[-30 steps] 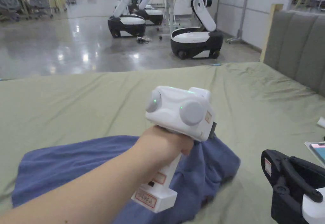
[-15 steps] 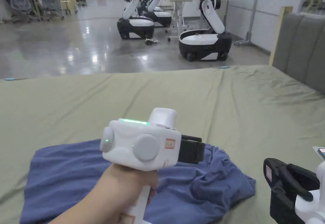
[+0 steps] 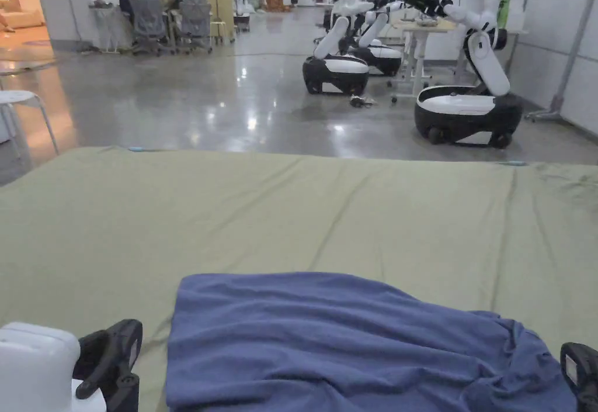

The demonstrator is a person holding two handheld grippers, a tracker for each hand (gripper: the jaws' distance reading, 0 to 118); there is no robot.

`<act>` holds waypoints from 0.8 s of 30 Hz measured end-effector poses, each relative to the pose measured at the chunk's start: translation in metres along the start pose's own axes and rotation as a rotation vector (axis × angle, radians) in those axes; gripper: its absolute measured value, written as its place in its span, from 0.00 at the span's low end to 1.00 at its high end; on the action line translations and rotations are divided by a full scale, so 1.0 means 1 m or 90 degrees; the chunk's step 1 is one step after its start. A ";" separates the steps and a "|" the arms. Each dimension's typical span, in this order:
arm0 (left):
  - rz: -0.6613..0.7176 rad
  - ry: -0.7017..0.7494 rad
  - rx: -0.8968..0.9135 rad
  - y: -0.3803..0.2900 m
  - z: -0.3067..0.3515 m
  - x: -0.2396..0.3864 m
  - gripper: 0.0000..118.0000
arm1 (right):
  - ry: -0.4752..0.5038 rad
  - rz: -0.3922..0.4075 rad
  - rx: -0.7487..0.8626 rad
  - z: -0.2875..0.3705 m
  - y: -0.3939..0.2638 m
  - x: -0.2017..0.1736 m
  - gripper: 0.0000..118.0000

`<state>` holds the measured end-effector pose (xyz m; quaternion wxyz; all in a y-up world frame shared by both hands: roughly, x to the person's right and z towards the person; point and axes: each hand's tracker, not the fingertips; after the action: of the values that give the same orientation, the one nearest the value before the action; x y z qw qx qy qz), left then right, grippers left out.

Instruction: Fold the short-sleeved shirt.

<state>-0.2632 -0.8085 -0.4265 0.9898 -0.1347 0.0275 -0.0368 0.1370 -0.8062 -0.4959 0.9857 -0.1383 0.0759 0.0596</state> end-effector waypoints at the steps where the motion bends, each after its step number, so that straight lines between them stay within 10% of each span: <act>1: 0.008 -0.002 -0.008 -0.007 -0.002 -0.004 0.00 | 0.001 -0.001 -0.003 -0.004 0.000 -0.002 0.00; 11: 0.033 -0.066 -0.098 -0.001 -0.131 -0.038 0.00 | -0.011 -0.006 -0.041 -0.034 -0.004 0.007 0.00; 13: 0.048 -0.087 -0.149 0.012 -0.186 -0.050 0.29 | -0.010 -0.022 -0.058 -0.043 -0.007 0.014 0.00; 15: 0.068 -0.110 -0.232 0.018 -0.250 -0.059 0.95 | -0.023 -0.017 -0.071 -0.054 -0.012 0.019 0.00; 16: 0.074 -0.119 -0.270 0.018 -0.279 -0.062 0.99 | -0.029 -0.012 -0.076 -0.058 -0.014 0.022 0.00; 24: 0.138 -0.020 -0.376 -0.015 -0.429 -0.078 0.84 | -0.061 -0.001 -0.132 -0.094 -0.034 0.047 0.00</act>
<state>-0.3700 -0.9306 -0.8316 0.9063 -0.4132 0.0360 0.0808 0.1749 -0.8607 -0.5837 0.9685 -0.2369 0.0216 0.0731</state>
